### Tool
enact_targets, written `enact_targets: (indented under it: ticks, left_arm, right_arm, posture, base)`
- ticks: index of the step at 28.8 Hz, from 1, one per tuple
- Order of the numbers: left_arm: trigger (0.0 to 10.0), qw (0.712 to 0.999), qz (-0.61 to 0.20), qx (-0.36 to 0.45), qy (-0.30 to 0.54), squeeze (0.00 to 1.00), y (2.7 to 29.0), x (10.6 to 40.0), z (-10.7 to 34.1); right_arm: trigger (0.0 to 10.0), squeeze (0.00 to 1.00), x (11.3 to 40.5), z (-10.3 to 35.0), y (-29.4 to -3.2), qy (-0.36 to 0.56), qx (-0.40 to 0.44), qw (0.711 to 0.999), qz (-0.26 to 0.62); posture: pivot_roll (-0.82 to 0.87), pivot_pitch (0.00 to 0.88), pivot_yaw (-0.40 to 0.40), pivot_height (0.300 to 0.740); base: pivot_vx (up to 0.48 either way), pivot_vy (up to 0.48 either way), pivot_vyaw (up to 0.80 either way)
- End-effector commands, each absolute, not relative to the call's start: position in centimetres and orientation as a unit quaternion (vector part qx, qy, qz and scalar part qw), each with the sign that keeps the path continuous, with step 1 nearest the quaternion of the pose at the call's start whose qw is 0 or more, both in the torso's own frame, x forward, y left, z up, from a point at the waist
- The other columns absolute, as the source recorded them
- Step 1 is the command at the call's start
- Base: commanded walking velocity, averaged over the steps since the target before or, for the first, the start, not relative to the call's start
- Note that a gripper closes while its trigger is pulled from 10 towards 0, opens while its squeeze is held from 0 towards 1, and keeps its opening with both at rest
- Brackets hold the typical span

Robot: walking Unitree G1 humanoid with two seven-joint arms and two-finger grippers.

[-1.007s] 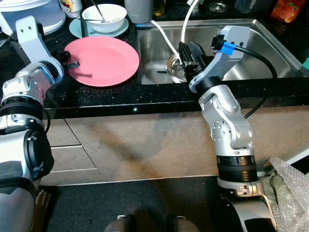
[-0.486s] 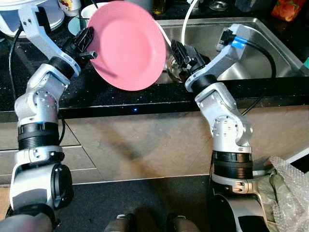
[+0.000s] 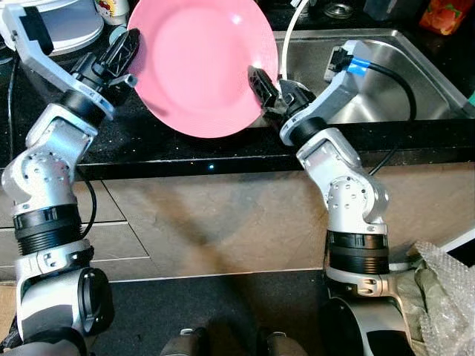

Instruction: Kitchen organization

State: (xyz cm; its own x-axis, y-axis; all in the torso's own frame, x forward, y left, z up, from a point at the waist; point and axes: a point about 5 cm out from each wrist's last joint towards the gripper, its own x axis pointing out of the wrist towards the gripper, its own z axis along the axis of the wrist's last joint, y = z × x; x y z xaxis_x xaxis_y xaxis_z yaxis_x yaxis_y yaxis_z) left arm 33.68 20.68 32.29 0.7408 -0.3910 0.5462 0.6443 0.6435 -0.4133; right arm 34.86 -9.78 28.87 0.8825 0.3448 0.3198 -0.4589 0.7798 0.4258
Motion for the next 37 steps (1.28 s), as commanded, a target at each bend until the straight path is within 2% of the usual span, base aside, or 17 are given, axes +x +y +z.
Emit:
enact_targets:
  ticks: [1,8,9,31,32,33,37]
  left_arm:
    - [0.0,0.872,-0.309,-0.316,-0.21,0.0,20.6,33.1,32.4]
    - [0.0,0.87,-0.318,-0.326,-0.192,0.0,20.3,32.7,32.0]
    - [0.0,0.872,-0.317,-0.326,-0.183,0.0,20.2,32.7,31.8]
    - [0.0,0.915,-0.247,-0.284,-0.143,0.0,21.2,33.8,30.1]
    - [3.1,0.92,-0.241,-0.277,-0.14,0.96,21.3,33.9,30.0]
    - [10.0,0.924,-0.234,-0.27,-0.135,1.0,21.3,34.1,29.8]
    - [10.0,0.93,-0.226,-0.259,-0.129,1.0,21.5,34.2,29.7]
  right_arm:
    - [10.0,0.0,34.9,28.8,-9.9,-0.113,0.256,0.937,0.21]
    - [10.0,0.0,34.6,29.3,-9.8,-0.124,0.274,0.928,0.22]
    - [0.0,0.0,34.5,29.6,-9.8,-0.133,0.288,0.921,0.226]
    - [0.0,0.0,34.0,30.2,-9.8,-0.138,0.364,0.882,0.266]
    - [0.0,0.0,34.0,30.3,-9.8,-0.138,0.366,0.881,0.265]
    - [0.0,0.0,34.0,30.4,-9.9,-0.139,0.368,0.88,0.264]
    - [0.0,0.0,34.2,30.6,-10.3,-0.142,0.375,0.879,0.261]
  posture:
    - [0.03,0.156,0.018,0.74]
    - [0.03,0.153,0.018,0.74]
    - [0.03,0.153,0.018,0.74]
    - [0.03,0.149,0.018,0.74]
    - [0.03,0.149,0.018,0.74]
    - [0.03,0.149,0.018,0.74]
    - [0.03,0.15,0.018,0.74]
  base:
    - [0.0,0.0,0.0]
    - [0.0,0.0,0.0]
    - [0.0,0.0,0.0]
    - [0.0,0.0,0.0]
    - [0.0,0.0,0.0]
    - [0.0,0.0,0.0]
    - [0.0,0.0,0.0]
